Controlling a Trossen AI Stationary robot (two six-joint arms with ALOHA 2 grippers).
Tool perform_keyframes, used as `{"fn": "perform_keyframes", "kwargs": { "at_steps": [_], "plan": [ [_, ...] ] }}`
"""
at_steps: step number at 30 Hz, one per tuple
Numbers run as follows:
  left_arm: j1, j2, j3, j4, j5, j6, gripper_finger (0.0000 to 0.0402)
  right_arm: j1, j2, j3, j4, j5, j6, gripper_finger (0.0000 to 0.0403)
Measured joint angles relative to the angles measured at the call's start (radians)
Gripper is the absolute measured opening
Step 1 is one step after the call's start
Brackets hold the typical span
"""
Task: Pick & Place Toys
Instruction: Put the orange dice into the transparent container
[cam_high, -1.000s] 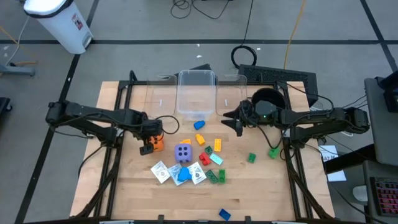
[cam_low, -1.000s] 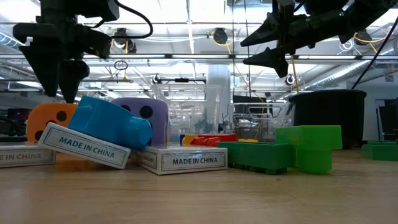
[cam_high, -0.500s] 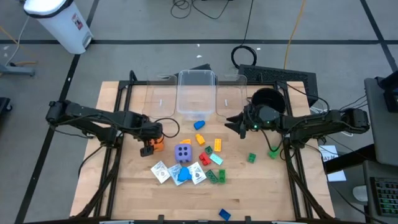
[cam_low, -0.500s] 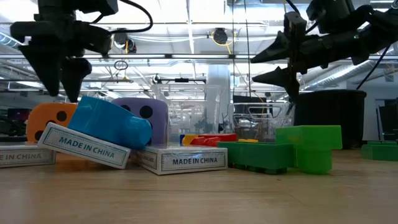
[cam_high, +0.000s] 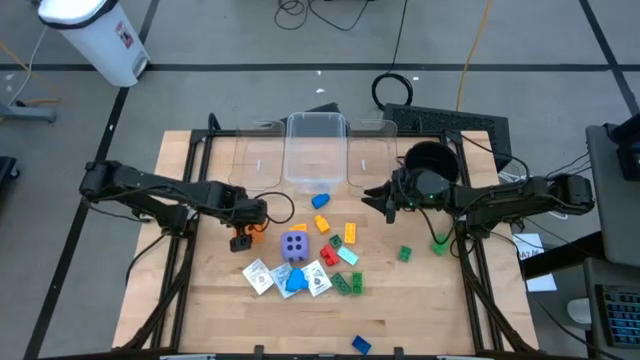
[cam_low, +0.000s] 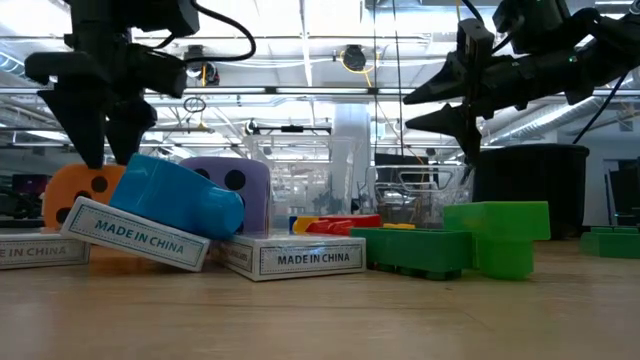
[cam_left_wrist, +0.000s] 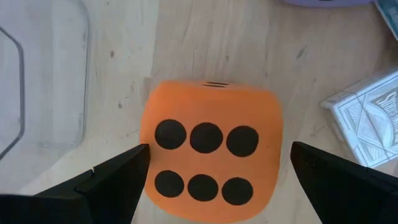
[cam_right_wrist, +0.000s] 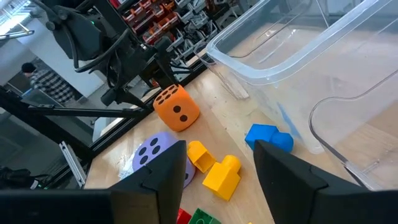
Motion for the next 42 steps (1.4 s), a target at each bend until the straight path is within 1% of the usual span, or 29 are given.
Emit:
{"fn": "perform_keyframes", "kwargs": {
  "at_steps": [9, 15, 20, 26, 32, 38, 42],
  "plan": [
    [0.001, -0.003, 0.0, -0.02, -0.035, -0.022, 0.0392, 0.0, 0.0, 0.0, 0.0, -0.003, 0.0, 0.0164],
    [0.0, -0.002, 0.0, -0.049, -0.025, -0.043, 0.0392, 0.0, 0.0, 0.0, 0.0, -0.003, -0.004, 0.0164],
    [0.0, -0.002, 0.0, -0.047, -0.05, -0.002, 0.0392, 0.0, 0.0, 0.0, 0.0, -0.003, -0.009, 0.0164],
    [0.0, 0.001, 0.0, -0.017, -0.052, 0.055, 0.0392, 0.0, 0.0, 0.0, 0.0, -0.004, -0.005, 0.0164],
    [0.033, 0.009, 0.0, -0.002, -0.042, 0.075, 0.0392, 0.0, 0.0, 0.0, 0.001, -0.007, -0.004, 0.0164],
    [0.071, 0.007, -0.023, 0.035, 0.002, 0.073, 0.0392, 0.0, 0.0, 0.0, 0.0, -0.011, -0.004, 0.0164],
    [0.073, 0.005, -0.041, 0.038, 0.006, 0.072, 0.0393, 0.0, 0.0, 0.0, 0.0, -0.057, 0.004, 0.0164]
  ]
}}
